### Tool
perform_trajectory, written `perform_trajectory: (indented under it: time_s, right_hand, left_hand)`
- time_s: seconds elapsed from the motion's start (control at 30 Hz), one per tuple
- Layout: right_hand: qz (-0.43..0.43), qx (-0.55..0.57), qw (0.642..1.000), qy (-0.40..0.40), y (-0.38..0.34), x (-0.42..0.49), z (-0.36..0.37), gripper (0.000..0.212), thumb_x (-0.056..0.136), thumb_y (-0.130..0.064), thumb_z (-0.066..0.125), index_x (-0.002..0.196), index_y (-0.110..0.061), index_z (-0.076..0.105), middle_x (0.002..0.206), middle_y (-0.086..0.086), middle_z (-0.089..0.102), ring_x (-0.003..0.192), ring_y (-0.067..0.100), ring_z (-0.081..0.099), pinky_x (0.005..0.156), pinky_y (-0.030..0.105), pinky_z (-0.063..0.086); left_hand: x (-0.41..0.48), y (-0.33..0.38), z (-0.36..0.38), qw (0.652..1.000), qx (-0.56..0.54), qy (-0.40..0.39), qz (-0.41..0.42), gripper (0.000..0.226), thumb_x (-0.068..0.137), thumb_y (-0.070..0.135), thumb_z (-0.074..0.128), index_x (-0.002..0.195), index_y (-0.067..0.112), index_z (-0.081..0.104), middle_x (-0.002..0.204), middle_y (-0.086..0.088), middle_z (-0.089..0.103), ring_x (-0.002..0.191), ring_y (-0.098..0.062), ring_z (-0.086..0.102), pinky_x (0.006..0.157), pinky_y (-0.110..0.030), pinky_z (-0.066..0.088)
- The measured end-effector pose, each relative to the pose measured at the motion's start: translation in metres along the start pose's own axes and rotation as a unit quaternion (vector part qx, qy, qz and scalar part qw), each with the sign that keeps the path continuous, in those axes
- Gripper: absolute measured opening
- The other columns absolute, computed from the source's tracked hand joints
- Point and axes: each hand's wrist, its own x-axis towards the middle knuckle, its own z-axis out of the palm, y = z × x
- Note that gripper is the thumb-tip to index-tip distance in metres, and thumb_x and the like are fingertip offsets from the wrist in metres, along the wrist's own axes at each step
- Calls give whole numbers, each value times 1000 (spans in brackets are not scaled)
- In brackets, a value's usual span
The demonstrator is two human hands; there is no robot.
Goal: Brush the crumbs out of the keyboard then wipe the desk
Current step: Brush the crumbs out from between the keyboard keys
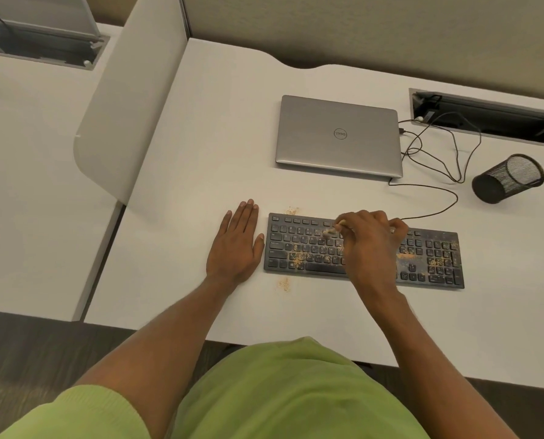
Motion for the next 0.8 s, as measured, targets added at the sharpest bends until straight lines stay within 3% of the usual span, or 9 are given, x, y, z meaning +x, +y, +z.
perform_trajectory:
  time_s: [0.2,0.4,0.6,0.8]
  right_hand:
    - [-35,188,981,-20,-32,-4,9,16,94,-15,73,100,-29,77,97,-14,72,101,10,53,98,41,24]
    - [-66,145,985,-70,-40,-4,19,14,95,-17,71,99,-29,76,94,-20,67,104,12,52,96,41,22]
    - [-35,64,996,-44,-18,-6,12,15,94,-16,73,94,-31,75,91,-14,71,103,19,55,91,33,14]
    - [-45,142,988,-23,-36,-7,5,14,94,-15,72,98,-28,76,93,-13,71,101,11,51,95,38,20]
  left_hand:
    - [1,1,0,1000,-1,-3,-2,69,110,43,22,172,13,10,179,-3,8,166,-14,3,135,-42,9]
    - [1,1,-1,1000,-2,-4,-2,70,110,43,20,172,13,12,180,-4,10,166,-14,4,135,-43,9]
    - [0,1,-1,1000,0,0,0,69,110,42,24,172,12,12,179,-4,11,166,-14,5,135,-42,8]
    - [0,1,-2,1000,-2,-4,-4,70,110,44,22,172,13,11,180,-3,9,166,-14,3,135,-42,8]
